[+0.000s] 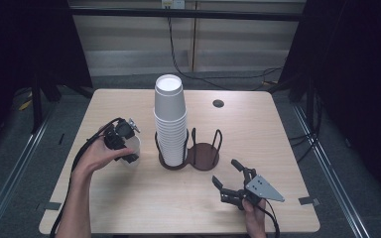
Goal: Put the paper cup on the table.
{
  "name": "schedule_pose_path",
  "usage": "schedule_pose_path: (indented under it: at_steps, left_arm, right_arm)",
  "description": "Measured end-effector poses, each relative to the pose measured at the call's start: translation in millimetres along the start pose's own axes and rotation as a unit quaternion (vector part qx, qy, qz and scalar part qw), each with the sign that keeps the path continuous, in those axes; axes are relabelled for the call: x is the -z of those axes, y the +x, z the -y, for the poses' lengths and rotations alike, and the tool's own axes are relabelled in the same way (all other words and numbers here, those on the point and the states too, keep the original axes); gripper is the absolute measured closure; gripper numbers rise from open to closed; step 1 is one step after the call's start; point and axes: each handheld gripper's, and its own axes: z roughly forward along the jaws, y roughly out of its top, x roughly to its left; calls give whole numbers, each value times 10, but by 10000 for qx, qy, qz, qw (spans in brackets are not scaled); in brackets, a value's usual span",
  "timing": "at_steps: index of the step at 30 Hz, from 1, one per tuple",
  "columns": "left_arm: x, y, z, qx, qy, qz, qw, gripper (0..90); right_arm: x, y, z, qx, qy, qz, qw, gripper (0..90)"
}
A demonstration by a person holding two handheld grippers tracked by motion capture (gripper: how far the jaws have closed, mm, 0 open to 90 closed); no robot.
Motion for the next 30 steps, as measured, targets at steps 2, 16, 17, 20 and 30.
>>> schedule_pose_path:
  at_steps: [2, 16, 17, 20, 30]
  left_arm:
    - [-27, -6, -1, -34, 62, -40, 10000, 48]
    - [-101, 28, 198, 171, -222, 169, 9995, 47]
    - [-101, 30, 213, 161, -207, 212, 9994, 55]
    - [-105, 32, 285, 167, -401, 249, 9987, 84]
    - [-79, 47, 467, 254, -590, 325, 9974, 157]
  right_arm:
    - [0, 0, 0, -1, 0, 4, 10000, 130]
    - [-1, 0, 0, 3, -2, 12, 10000, 131]
    - [-1, -1, 0, 5, -2, 11, 10000, 130]
    - [-1, 0, 0, 5, -2, 11, 10000, 130]
    - [-1, -1, 0, 4, 0, 12, 10000, 130]
